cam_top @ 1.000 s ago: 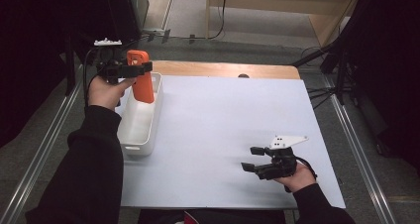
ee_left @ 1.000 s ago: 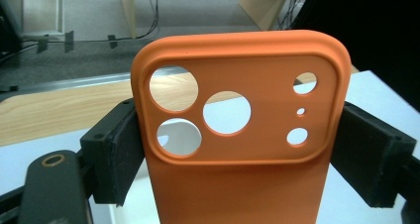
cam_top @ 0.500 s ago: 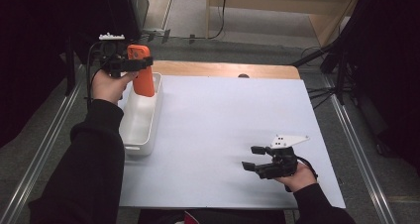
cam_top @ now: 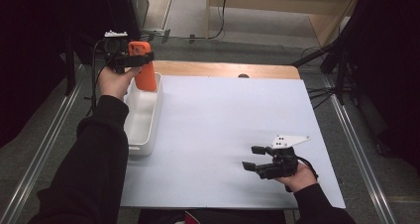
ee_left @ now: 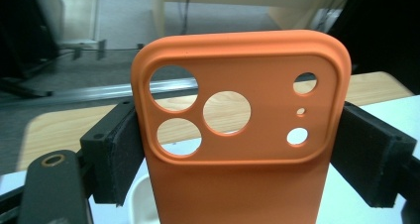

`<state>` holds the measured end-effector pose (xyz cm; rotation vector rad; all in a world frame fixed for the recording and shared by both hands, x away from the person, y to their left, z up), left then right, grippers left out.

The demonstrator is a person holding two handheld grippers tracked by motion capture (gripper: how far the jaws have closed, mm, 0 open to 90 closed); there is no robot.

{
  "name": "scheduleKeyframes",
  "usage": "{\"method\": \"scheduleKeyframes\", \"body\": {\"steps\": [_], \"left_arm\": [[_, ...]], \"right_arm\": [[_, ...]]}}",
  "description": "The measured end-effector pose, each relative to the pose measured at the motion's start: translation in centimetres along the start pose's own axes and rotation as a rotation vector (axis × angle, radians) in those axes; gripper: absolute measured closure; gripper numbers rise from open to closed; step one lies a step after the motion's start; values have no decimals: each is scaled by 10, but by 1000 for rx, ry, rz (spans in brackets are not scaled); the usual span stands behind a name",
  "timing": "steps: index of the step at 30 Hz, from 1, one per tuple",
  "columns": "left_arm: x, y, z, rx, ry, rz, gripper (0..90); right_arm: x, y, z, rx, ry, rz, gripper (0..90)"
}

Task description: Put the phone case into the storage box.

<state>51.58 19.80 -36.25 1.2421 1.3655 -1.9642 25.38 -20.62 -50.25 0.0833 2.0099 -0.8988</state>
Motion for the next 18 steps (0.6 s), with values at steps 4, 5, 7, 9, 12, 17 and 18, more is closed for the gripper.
{"method": "scheduleKeyframes", "body": {"steps": [4,5,7,9,12,17,18], "left_arm": [[2,5,-2,-30,19,-3,152],[2,5,-2,-30,19,-3,152],[3,7,-4,-44,18,-8,152],[4,10,-5,-48,6,-9,152],[6,14,-5,-38,6,-19,152],[7,19,-7,-58,4,-20,152],[8,20,-8,-58,-1,-20,152]], "right_arm": [[0,0,0,-2,-1,-2,268],[0,0,0,-2,-4,0,268],[0,0,0,-2,-4,-1,268],[0,0,0,-1,-4,0,268],[0,0,-1,-4,-1,0,268],[0,-1,-1,-4,1,1,268],[0,-1,-1,-5,1,1,268]]}}
Point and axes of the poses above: each handheld gripper's, and its own axes: y roughly forward along the jaws, x roughly out of its underside, z roughly to its right, the point moved 4 cm from there along y, roughly forward along the jaws, and after that the axes turned 3 degrees about y, right-handed, at the moved point
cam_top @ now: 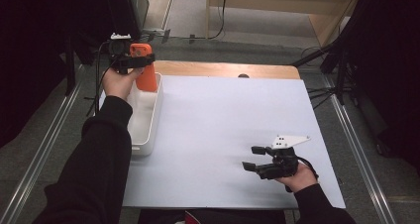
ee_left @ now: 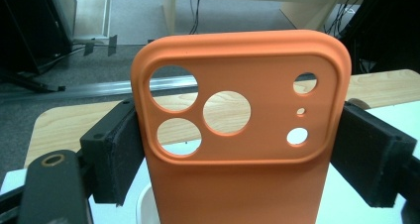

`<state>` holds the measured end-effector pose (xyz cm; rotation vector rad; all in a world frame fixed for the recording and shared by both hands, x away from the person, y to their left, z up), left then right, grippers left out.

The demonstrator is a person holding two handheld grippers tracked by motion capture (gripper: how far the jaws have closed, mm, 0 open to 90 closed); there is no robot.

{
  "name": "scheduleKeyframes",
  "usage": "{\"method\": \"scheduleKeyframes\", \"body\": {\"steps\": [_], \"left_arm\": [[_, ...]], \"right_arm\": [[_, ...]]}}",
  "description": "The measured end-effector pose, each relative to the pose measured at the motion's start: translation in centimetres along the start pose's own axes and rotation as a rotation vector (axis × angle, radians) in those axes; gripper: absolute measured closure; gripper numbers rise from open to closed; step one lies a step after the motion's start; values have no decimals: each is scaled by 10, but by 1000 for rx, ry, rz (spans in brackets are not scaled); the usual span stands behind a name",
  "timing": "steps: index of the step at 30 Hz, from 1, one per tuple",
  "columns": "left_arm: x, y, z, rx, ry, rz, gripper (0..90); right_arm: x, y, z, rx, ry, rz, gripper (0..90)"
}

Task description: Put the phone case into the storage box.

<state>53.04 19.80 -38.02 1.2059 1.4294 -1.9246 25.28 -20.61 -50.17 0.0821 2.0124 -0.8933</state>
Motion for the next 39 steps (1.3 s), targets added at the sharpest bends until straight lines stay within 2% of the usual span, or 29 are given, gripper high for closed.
{"method": "scheduleKeyframes", "body": {"steps": [16,27,32,39], "left_arm": [[6,16,-4,-69,-22,-3,152],[10,23,-6,-95,-26,-6,151],[17,27,-11,-105,-49,-13,151],[20,30,-10,-116,-38,-14,151]], "right_arm": [[0,-1,1,3,6,5,268],[0,0,1,2,7,4,268],[0,0,1,1,8,3,268],[0,0,1,2,5,2,268]]}}
Point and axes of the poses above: each handheld gripper's, and its own axes: y roughly forward along the jaws, x roughly out of its underside, z roughly to its right, the point moved 4 cm from there along y, roughly forward along the jaws, and after that the axes turned 3 degrees about y, right-handed, at the moved point
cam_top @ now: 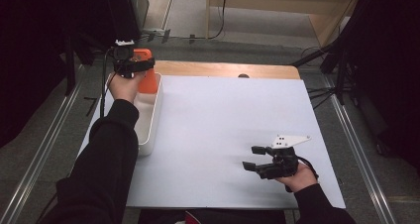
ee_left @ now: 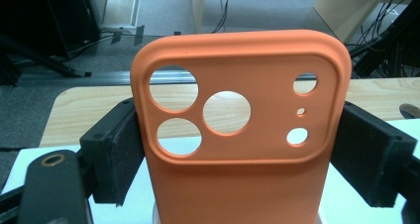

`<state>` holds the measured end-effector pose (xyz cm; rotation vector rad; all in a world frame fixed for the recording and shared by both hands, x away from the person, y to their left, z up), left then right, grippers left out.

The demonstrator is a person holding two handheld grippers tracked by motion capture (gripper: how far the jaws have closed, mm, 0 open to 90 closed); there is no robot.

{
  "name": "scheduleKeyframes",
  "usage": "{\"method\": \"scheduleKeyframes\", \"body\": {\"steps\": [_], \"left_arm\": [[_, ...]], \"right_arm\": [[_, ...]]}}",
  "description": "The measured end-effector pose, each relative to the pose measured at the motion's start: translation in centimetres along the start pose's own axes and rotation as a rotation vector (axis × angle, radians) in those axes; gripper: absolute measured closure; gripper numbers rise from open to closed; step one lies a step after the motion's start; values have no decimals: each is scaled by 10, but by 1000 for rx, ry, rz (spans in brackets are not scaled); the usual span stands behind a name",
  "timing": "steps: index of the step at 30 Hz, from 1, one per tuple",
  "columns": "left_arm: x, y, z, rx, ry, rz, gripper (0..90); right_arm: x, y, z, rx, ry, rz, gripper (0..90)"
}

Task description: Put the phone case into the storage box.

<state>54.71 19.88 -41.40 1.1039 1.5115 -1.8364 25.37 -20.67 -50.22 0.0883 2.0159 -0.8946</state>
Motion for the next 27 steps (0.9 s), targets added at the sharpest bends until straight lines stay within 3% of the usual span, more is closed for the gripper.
{"method": "scheduleKeyframes", "body": {"steps": [9,17,27], "left_arm": [[5,4,1,-9,1,-12,151],[7,7,6,-16,37,-23,150],[12,11,7,-20,48,-41,150]], "right_arm": [[0,0,0,1,3,0,268],[0,0,0,1,3,0,268],[0,0,0,-2,1,2,268]]}}
Point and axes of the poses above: each handheld gripper's, and its own axes: y roughly forward along the jaws, x roughly out of its underside, z roughly to its right, the point moved 4 cm from there along y, roughly forward along the jaws, and after that the axes turned 3 degrees about y, right-handed, at the moved point
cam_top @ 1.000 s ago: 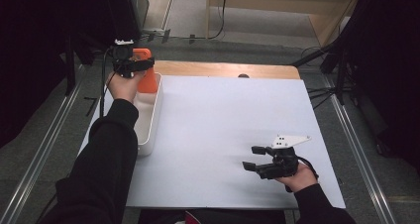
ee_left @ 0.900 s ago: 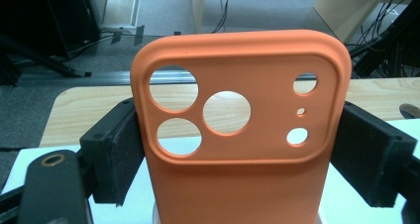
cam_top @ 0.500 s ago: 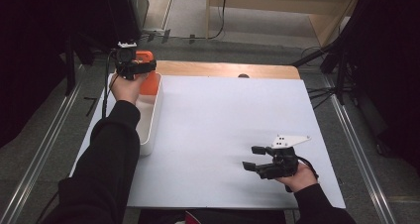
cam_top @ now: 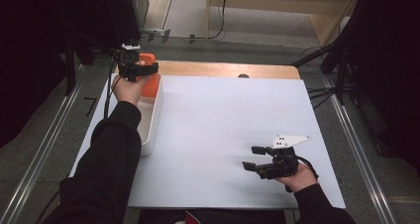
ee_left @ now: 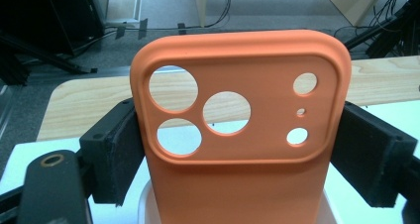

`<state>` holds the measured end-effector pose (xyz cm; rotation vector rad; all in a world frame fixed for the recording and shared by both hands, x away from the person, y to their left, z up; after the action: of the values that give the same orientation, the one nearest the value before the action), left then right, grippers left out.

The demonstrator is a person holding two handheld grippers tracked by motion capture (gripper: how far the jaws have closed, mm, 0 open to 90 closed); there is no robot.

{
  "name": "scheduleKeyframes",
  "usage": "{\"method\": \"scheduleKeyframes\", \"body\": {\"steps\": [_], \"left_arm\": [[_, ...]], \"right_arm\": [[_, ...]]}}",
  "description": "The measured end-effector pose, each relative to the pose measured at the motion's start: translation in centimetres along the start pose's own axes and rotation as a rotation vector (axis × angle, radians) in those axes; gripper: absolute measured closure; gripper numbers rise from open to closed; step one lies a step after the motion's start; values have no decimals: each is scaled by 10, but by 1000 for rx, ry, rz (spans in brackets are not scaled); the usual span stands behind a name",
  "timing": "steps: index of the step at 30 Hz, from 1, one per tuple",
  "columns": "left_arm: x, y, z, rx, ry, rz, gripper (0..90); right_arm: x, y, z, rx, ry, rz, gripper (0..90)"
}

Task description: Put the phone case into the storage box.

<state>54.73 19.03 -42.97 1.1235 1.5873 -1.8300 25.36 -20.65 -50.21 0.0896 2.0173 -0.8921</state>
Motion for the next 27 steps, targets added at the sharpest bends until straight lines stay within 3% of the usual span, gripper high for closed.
{"method": "scheduleKeyframes", "body": {"steps": [27], "left_arm": [[10,6,3,8,12,-25,142]], "right_arm": [[0,0,0,3,1,-3,268]]}}
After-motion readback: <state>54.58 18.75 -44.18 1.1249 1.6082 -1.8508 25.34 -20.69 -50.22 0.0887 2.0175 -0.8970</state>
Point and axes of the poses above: each handheld gripper's, and its own axes: y roughly forward along the jaws, x roughly out of its underside, z roughly to its right, the point moved 4 cm from there along y, roughly forward along the jaws, and after that the axes turned 3 degrees about y, right-handed, at the moved point
